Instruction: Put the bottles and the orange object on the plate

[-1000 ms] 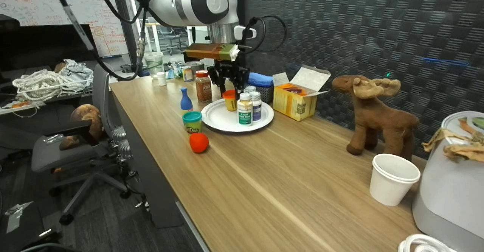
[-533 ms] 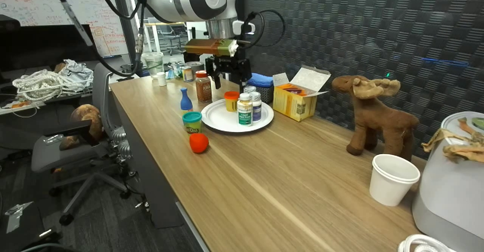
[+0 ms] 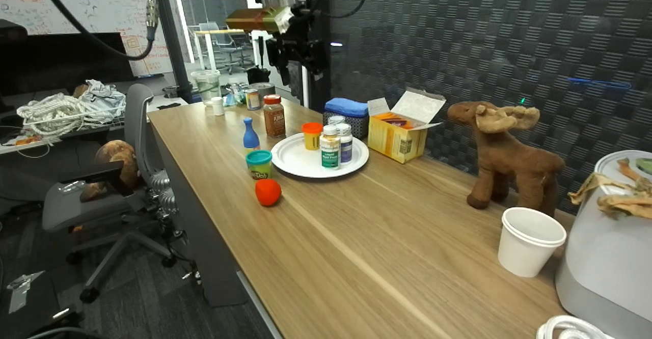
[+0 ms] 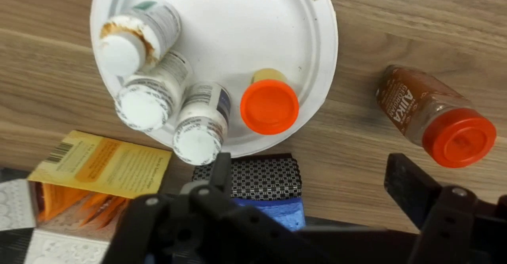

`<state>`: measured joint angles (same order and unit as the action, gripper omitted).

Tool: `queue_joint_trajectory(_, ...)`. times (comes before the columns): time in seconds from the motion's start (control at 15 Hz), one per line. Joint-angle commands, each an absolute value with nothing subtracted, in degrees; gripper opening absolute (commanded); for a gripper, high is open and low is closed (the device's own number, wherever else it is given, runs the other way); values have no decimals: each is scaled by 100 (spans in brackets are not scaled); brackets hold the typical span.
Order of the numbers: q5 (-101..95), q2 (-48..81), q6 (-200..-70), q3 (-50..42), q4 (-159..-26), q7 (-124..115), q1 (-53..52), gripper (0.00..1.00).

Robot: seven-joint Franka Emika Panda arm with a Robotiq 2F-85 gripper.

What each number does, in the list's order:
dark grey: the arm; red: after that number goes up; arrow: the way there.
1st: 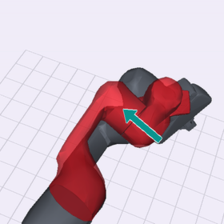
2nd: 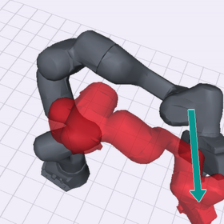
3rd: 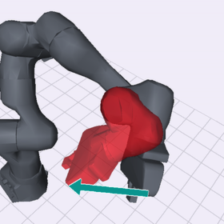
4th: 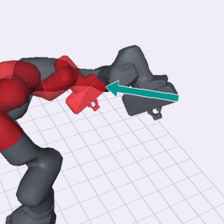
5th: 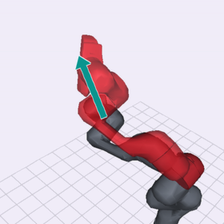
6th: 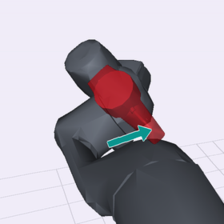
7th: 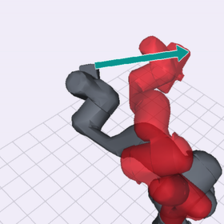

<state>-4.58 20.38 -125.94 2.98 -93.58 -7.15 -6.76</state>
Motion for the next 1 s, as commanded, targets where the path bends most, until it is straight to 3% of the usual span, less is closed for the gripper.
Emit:
queue_joint_trajectory(0.0,-567,959,-12777,110,-10603,-1558,-702,100)
queue_joint_trajectory(0.93,-103,-735,-12706,58,-12797,-481,-285,100)
